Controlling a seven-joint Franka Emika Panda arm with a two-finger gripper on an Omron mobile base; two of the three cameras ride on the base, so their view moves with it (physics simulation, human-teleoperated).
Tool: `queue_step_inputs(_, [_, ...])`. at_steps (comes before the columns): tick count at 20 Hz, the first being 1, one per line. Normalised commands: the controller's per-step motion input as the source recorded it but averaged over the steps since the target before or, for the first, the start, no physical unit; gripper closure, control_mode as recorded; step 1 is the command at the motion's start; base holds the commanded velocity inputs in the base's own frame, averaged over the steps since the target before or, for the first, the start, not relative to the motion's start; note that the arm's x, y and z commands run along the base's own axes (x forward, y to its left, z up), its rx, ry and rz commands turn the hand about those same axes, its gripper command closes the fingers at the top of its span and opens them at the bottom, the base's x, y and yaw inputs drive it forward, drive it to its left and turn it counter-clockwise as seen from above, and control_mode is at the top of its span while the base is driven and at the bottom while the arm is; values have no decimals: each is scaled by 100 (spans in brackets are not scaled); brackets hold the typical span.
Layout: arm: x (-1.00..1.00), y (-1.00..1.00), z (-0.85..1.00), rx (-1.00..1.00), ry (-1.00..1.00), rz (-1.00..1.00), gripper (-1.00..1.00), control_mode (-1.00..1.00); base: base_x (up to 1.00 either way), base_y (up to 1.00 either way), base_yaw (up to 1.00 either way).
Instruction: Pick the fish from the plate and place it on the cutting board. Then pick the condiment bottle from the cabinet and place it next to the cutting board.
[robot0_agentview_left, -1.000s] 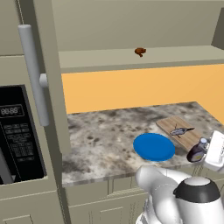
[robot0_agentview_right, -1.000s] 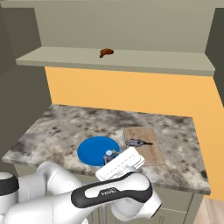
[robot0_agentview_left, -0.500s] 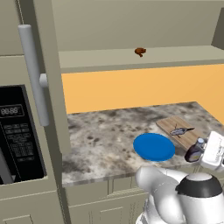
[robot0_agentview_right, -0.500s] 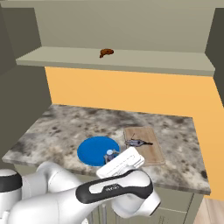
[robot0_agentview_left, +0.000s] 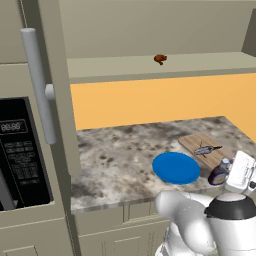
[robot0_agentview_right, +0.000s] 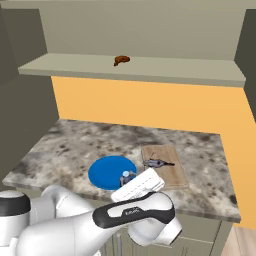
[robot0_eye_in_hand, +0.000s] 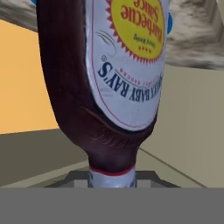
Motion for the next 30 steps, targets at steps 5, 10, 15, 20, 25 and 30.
queue_step_inputs(5, [11,0,-13,2,0,0,100,-100,0,0,0])
queue_step_inputs(10, [17,0,-11,2,0,0,100,-100,0,0,0])
queue_step_inputs(15, [27,0,-3,0,0,0,100,-100,0,0,0])
queue_step_inputs(20, [19,0,-12,0,0,0,100,-100,0,0,0])
queue_step_inputs(25, [4,-7,-22,0,0,0,100,-100,0,0,0])
queue_step_inputs(30, [0,-19,-8,0,1,0,100,-100,0,0,0])
